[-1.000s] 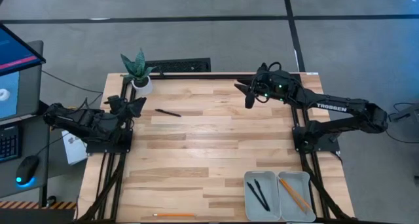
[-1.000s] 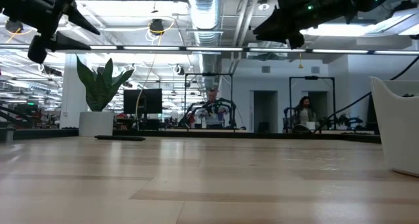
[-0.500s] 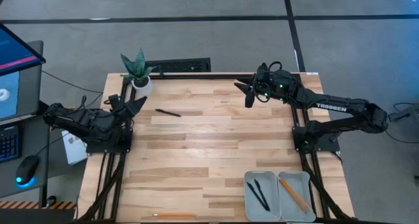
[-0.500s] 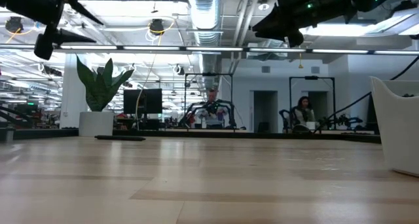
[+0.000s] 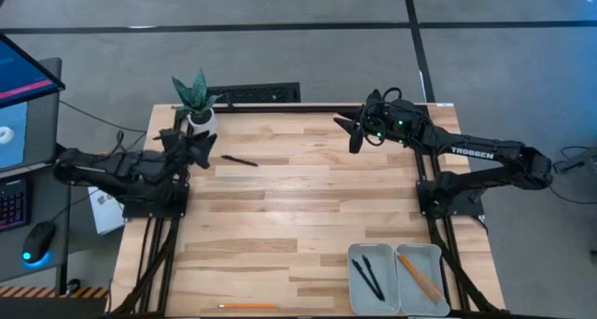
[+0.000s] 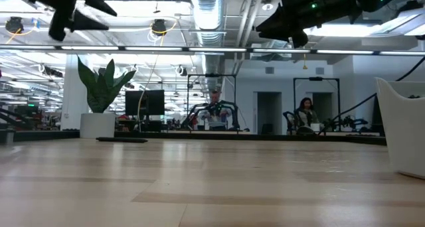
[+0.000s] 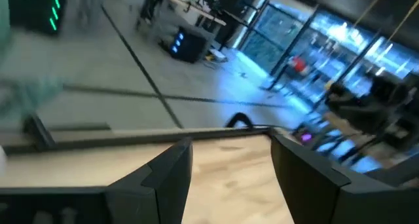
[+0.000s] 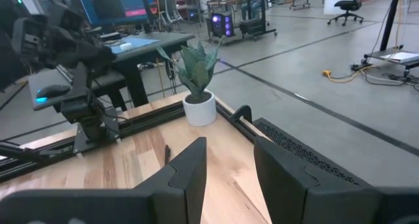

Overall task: Sort pens & pencils
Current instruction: Put the black pen into the bottom left gray bin

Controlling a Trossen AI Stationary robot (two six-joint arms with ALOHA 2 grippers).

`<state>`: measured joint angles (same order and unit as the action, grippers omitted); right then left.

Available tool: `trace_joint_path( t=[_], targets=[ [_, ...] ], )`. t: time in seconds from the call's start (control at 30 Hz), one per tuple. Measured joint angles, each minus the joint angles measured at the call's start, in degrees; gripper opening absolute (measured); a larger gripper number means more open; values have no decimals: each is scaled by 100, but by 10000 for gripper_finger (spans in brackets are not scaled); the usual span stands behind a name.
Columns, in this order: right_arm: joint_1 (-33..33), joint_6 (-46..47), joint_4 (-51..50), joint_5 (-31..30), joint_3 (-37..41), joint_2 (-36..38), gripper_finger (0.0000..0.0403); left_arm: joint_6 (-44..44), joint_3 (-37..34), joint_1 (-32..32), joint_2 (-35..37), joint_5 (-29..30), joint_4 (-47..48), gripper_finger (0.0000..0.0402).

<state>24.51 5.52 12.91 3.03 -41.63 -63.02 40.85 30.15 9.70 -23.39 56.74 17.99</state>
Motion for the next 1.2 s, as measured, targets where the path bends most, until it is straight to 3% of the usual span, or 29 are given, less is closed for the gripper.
trace_joint_path(
  t=[0.27, 0.67, 1.03, 1.2],
  targets=[
    [-52, 2, 0, 0, 0, 0, 149, -2115, 992, -477, -1247, -816, 267, 199],
    [-52, 4, 2, 6, -2, 0, 149, -3663, 2405, -1584, -3049, -1963, 2831, 199],
    [-52, 4, 0, 2, -2, 0, 149, -5519, 2756, -2984, -3866, -3823, 3344, 199],
    [-52, 2, -9, 0, -2, 0, 149, -5867, 2756, -3512, -4162, -4232, 3758, 199]
  ],
)
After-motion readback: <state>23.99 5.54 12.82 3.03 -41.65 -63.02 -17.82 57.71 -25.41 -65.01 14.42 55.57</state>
